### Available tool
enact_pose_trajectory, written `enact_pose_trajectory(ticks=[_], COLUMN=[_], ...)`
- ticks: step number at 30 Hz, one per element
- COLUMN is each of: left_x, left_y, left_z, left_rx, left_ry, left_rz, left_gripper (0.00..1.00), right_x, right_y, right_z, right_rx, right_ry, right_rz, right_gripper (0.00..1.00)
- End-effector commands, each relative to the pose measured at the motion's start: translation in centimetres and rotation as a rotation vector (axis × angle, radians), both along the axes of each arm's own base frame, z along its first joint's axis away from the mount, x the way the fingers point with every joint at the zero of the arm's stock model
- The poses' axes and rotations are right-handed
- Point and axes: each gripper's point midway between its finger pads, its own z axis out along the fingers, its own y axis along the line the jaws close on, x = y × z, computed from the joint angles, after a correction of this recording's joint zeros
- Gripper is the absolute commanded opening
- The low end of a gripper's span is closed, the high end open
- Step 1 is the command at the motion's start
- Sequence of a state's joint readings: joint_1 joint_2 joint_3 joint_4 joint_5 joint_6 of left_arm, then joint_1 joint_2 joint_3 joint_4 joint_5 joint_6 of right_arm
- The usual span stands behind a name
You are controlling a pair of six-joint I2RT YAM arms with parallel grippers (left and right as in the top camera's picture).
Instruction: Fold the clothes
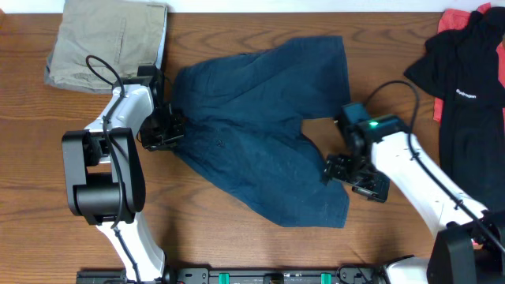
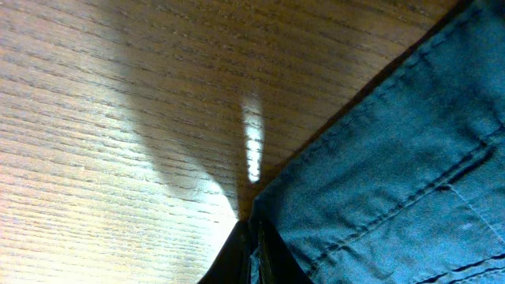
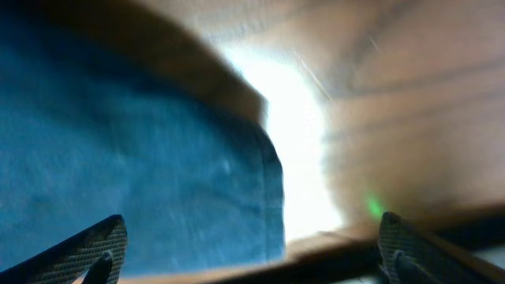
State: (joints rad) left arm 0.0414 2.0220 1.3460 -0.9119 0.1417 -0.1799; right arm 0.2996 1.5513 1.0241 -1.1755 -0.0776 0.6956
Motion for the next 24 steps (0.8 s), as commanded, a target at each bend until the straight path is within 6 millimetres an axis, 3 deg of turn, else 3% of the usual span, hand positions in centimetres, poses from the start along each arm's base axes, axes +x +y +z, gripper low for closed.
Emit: enact_pose_trajectory(ticks=[1,7,12,17,20,22,24], left_x=[-0.5,-0.5,-0.5,-0.5,-0.5,-0.5,-0.7], left_y=[0.4,0.4,0.4,0.4,0.4,0.4,0.4], left_z=[-0.1,-0.1,-0.1,-0.1,-0.1,-0.1,-0.1], left_rx=[0.025,0.026,0.025,0.025,0.025,0.025,0.025], left_ry=[0.016,0.016,0.015,0.015,0.015,0.016,0.022], left_rz=[-0.005,-0.005,-0.005,-0.005,-0.005,-0.005,-0.005], left_gripper=[0.06,0.06,0.06,0.06,0.06,0.06,0.06], right_x=[0.4,-0.1,-0.6,-0.5,-0.3,-0.1,0.3], right_y=[1.0,0.6,2.8,3.6,3.4,3.0,2.5], right_z=[-0.7,-2.4,-3.5,-4.6,-4.8,-5.0,-5.1], right_rx=[0.185,0.31,0.457,0.507,0.492,0.466,0.435], right_ry=[0.0,0.0,-0.02,-0.053,-0.062,-0.071,-0.085], right_rz=[0.033,-0.011,-0.012,-0.03,-0.028,-0.035,-0.042], right_gripper=[0.99,0.99,0.88,0.54,0.43,0.26,0.01])
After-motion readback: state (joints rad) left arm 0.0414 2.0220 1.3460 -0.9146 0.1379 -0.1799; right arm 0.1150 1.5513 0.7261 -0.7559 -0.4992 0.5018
